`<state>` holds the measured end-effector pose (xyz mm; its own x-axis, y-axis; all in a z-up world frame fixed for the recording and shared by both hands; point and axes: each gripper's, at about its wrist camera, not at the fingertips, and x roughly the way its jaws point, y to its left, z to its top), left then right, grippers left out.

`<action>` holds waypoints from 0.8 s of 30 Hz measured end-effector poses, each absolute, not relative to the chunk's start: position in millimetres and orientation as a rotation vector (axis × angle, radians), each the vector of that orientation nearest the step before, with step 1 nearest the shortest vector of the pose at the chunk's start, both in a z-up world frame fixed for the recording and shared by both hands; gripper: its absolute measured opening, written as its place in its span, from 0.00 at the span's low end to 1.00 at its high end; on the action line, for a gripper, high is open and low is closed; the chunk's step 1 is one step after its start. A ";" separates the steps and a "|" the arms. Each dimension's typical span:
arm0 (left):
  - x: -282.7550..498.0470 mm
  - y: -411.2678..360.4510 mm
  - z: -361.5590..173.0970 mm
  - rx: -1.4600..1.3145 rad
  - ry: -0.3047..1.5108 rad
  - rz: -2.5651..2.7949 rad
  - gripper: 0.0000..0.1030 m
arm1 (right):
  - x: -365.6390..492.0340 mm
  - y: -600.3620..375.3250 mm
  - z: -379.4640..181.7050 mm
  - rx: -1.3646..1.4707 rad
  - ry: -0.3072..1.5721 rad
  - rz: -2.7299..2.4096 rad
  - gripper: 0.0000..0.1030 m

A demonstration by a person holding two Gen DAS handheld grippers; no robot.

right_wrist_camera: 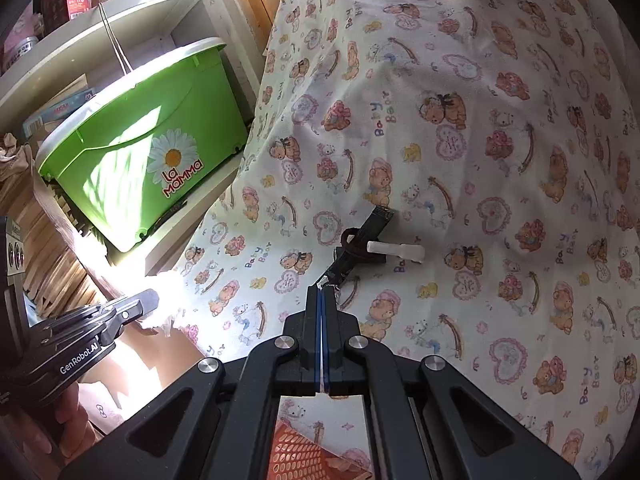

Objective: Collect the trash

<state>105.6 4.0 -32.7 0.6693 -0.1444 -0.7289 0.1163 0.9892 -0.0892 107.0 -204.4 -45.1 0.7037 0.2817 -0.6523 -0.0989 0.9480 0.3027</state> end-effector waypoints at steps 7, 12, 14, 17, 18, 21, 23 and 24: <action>106.7 6.1 -35.0 -0.015 0.820 -0.116 0.02 | 119.9 -182.1 -61.7 0.151 0.794 0.170 0.58; 111.9 13.6 -38.5 -0.038 0.835 -0.094 0.02 | 137.6 -156.3 -80.2 0.064 0.834 0.147 0.58; 113.7 15.9 -38.7 -0.046 0.837 -0.090 0.02 | 144.6 -150.1 -87.2 0.045 0.836 0.128 0.58; 116.0 17.9 -38.4 -0.055 0.837 -0.085 0.02 | 154.3 -145.5 -95.5 0.018 0.828 0.068 0.58; 116.6 18.3 -38.4 -0.058 0.838 -0.084 0.02 | 157.6 -145.1 -98.0 0.006 0.828 0.041 0.58; 118.6 18.2 -38.9 -0.071 0.845 -0.089 0.02 | 161.4 -147.5 -103.7 0.015 0.816 0.005 0.51; 119.4 17.6 -38.8 -0.075 0.848 -0.096 0.02 | 163.5 -147.8 -106.3 0.035 0.831 0.031 0.48; 119.3 16.5 -38.6 -0.073 0.847 -0.097 0.02 | 163.9 -146.5 -107.0 0.037 0.835 0.044 0.46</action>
<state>119.3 16.5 -38.6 0.6584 -0.1148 -0.7439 0.0566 0.9931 -0.1031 163.9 -146.5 -107.0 0.6707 0.0537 -0.7398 -0.0245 0.9984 0.0503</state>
